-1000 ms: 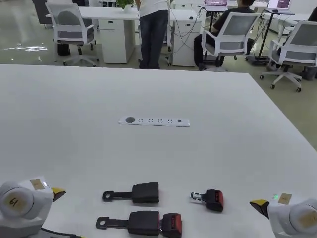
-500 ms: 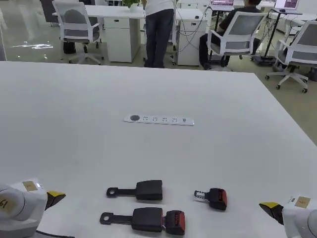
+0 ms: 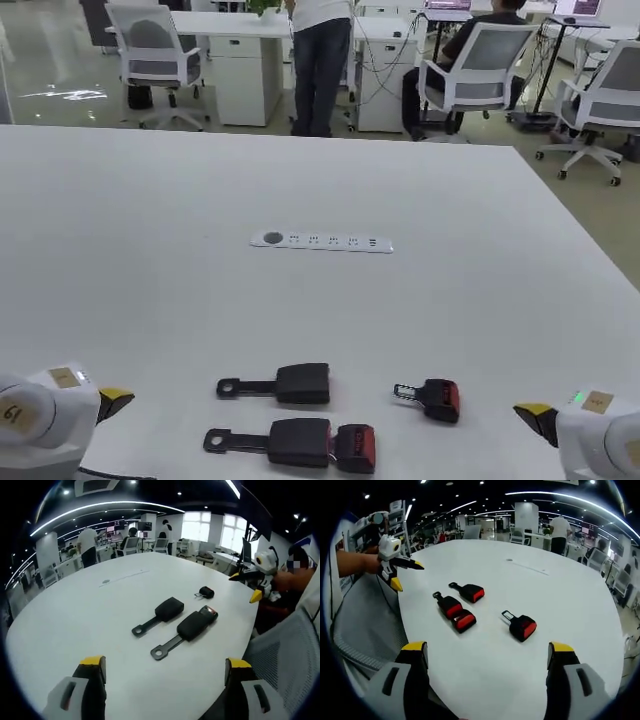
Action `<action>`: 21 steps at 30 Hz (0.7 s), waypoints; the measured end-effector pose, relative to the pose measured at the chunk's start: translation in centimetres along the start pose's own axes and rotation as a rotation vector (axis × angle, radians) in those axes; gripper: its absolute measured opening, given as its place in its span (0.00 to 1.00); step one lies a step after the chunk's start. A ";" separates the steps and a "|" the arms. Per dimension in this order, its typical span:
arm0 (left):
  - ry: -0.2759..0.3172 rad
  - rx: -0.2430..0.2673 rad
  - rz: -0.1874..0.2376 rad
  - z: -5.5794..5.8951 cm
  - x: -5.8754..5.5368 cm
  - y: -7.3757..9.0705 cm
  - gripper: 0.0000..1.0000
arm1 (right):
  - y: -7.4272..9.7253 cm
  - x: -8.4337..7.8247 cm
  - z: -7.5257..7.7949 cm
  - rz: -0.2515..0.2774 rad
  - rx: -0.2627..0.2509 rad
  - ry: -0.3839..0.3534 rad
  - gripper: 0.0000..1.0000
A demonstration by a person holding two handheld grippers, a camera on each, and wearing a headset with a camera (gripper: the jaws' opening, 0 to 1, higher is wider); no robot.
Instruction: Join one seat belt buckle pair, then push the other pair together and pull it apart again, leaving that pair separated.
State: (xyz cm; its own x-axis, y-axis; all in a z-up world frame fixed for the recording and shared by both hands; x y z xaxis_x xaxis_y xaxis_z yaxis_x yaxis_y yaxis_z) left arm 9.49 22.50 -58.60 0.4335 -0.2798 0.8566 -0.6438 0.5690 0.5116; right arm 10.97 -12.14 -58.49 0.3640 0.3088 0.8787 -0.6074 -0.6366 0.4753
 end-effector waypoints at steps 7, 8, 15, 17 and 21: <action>-0.010 0.003 -0.001 -0.5 -0.1 0.2 1.00 | -0.4 0.2 0.1 -0.001 0.000 0.005 0.99; -0.011 0.002 -0.003 -0.5 -0.1 0.2 1.00 | -0.4 0.2 0.1 -0.003 0.000 0.007 0.99; -0.003 -0.013 -0.018 -0.7 -0.5 0.4 1.00 | -0.3 0.5 0.0 0.005 0.002 -0.014 0.98; -0.011 -0.017 -0.021 -0.5 -0.5 0.4 1.00 | -0.3 0.6 0.0 0.003 0.002 -0.009 0.98; 0.001 -0.018 -0.010 -0.4 -0.2 0.4 1.00 | -0.4 0.4 0.1 -0.005 -0.001 -0.002 0.98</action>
State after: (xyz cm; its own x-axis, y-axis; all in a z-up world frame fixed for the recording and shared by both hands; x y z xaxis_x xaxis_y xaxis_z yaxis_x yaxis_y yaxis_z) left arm 9.36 23.10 -58.62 0.4404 -0.2847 0.8515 -0.6279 0.5802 0.5188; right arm 11.47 -11.83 -58.35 0.3684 0.3108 0.8762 -0.6062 -0.6343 0.4799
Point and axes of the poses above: the centre of the closed fingertips' face, and the gripper's own axes: y roughly backward along the fingers, z roughly to its right, x roughly out of its top, the point moved 4 cm from there along y, roughly backward along the fingers, and after that the axes turned 9 degrees about z, right-handed, at the moved point
